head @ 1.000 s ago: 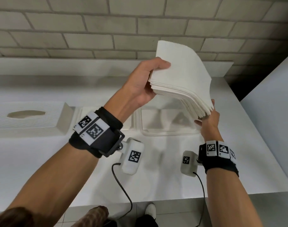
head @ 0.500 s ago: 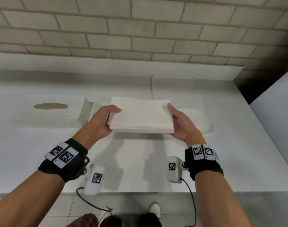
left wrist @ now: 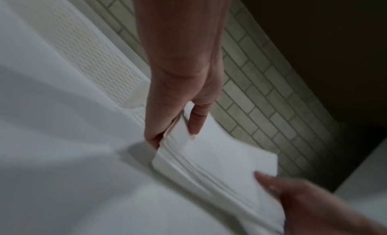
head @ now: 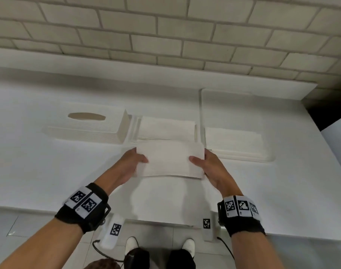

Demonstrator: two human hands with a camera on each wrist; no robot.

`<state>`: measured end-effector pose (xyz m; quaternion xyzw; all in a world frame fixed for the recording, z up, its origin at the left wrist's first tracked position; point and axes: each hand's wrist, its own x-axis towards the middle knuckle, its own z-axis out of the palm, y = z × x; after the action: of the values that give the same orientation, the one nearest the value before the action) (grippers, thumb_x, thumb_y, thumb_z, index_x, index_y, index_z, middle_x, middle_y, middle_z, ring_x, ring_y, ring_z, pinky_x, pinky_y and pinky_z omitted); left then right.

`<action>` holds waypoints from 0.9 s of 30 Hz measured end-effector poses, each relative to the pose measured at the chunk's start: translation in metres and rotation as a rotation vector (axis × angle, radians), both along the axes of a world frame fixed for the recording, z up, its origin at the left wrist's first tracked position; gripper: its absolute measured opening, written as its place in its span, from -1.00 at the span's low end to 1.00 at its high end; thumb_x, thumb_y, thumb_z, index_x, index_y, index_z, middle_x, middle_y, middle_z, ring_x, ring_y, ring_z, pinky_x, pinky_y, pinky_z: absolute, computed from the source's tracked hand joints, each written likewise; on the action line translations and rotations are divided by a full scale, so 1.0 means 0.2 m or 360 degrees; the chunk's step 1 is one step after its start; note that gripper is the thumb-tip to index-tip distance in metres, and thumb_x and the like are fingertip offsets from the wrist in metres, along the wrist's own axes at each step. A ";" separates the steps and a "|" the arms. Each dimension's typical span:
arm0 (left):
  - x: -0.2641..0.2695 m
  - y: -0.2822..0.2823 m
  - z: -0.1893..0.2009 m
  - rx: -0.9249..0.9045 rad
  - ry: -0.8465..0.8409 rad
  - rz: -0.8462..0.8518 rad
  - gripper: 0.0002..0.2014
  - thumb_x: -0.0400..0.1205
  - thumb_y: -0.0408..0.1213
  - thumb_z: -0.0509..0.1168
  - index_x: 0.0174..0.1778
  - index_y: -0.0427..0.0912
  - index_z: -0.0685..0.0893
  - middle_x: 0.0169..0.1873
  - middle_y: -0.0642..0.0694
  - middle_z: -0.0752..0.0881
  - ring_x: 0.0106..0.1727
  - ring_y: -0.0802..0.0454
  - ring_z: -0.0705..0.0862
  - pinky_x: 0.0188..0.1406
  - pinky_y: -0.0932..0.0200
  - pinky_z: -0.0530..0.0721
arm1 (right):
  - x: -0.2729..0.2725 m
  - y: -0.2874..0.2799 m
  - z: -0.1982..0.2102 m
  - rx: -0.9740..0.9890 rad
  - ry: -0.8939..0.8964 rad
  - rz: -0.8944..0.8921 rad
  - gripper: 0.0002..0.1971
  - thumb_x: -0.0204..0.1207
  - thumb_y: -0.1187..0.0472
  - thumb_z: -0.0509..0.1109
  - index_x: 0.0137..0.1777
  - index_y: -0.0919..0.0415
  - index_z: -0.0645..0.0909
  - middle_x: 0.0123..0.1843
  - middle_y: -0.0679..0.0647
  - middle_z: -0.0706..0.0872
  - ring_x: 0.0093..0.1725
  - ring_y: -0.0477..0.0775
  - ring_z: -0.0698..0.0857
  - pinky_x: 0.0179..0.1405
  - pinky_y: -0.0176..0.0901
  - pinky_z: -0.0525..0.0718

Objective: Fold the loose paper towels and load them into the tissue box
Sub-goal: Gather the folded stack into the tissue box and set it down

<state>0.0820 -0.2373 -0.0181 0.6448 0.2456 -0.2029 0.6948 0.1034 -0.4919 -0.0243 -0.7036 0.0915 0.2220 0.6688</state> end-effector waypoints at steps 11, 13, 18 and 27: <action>-0.08 0.00 -0.17 0.0363 -0.0550 -0.0140 -0.57 0.64 -0.57 0.24 0.36 -0.10 0.43 0.20 -0.03 0.64 0.28 0.00 0.59 0.07 0.37 0.53 | -0.12 0.01 -0.07 -0.0249 -0.0314 -0.0024 -0.45 0.46 0.56 0.19 0.30 0.00 0.58 0.20 -0.03 0.75 0.21 -0.05 0.68 0.14 -0.32 0.57; -0.07 0.00 -0.16 0.0367 -0.0586 -0.0147 -0.57 0.64 -0.58 0.22 0.37 -0.11 0.44 0.20 0.00 0.64 0.26 0.06 0.59 0.14 0.33 0.52 | -0.12 0.01 -0.07 -0.0254 -0.0326 -0.0071 -0.47 0.46 0.56 0.18 0.24 -0.03 0.61 0.15 -0.04 0.77 0.15 -0.04 0.68 0.11 -0.31 0.55; -0.07 0.04 -0.19 0.0353 -0.0551 -0.0194 -0.48 0.64 -0.59 0.21 0.48 -0.11 0.36 0.35 -0.07 0.60 0.37 0.03 0.56 0.42 0.08 0.48 | -0.13 0.02 -0.08 -0.0225 -0.0339 -0.0088 -0.42 0.31 0.42 0.15 0.24 -0.11 0.62 0.16 -0.03 0.78 0.07 -0.03 0.69 0.13 -0.15 0.59; -0.08 0.03 -0.22 0.0414 -0.0629 -0.0210 -0.58 0.70 -0.52 0.17 0.47 -0.17 0.37 0.27 -0.01 0.61 0.26 0.19 0.57 0.34 0.23 0.47 | -0.15 0.02 -0.10 -0.0225 -0.0289 -0.0101 -0.51 0.52 0.51 0.14 0.27 -0.01 0.61 0.17 -0.07 0.76 0.15 -0.08 0.67 0.10 -0.30 0.52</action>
<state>0.0654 -0.2314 -0.0613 0.7707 0.0863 -0.0844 0.6257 0.0725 -0.4882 -0.0441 -0.7630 0.0682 0.1289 0.6298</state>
